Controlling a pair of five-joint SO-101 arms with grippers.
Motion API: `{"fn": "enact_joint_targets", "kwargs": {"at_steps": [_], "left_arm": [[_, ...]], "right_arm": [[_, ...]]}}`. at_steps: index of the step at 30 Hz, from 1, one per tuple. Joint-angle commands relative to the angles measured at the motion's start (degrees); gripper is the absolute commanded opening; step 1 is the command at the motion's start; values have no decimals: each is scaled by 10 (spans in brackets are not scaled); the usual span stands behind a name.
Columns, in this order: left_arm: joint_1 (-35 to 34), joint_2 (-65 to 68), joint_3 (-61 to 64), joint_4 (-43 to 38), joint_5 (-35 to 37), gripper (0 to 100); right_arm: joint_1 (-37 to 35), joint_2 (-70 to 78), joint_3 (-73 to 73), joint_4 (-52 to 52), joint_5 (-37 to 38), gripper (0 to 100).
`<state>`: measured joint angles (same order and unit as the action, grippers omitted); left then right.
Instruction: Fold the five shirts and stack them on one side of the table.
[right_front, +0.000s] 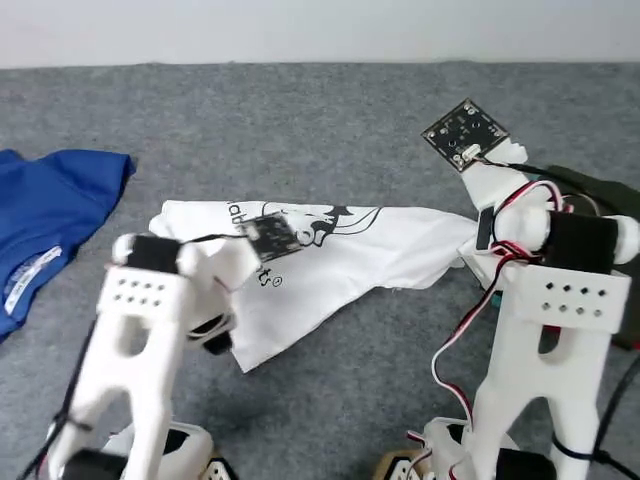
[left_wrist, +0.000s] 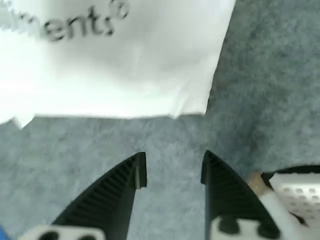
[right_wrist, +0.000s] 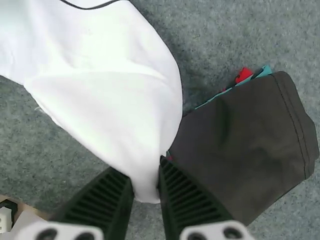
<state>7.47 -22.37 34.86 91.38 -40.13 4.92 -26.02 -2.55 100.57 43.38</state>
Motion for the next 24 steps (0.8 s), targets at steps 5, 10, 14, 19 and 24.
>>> {"fn": "enact_joint_targets", "kwargs": {"at_steps": [5, 10, 14, 19, 24], "left_arm": [[70, 149, -6, -84, 45, 189], [70, 220, -5, -124, 52, 189], [70, 267, -4, -149, 55, 188], [76, 292, -22, -153, 76, 188], [77, 325, -27, -155, 108, 184]], "right_arm": [[5, -15, -4, 19, 3, 10], [6, -15, -4, 19, 4, 10], [6, -15, -4, 19, 4, 10], [6, -15, -4, 18, 4, 10], [6, -16, -4, 17, 4, 10]]}}
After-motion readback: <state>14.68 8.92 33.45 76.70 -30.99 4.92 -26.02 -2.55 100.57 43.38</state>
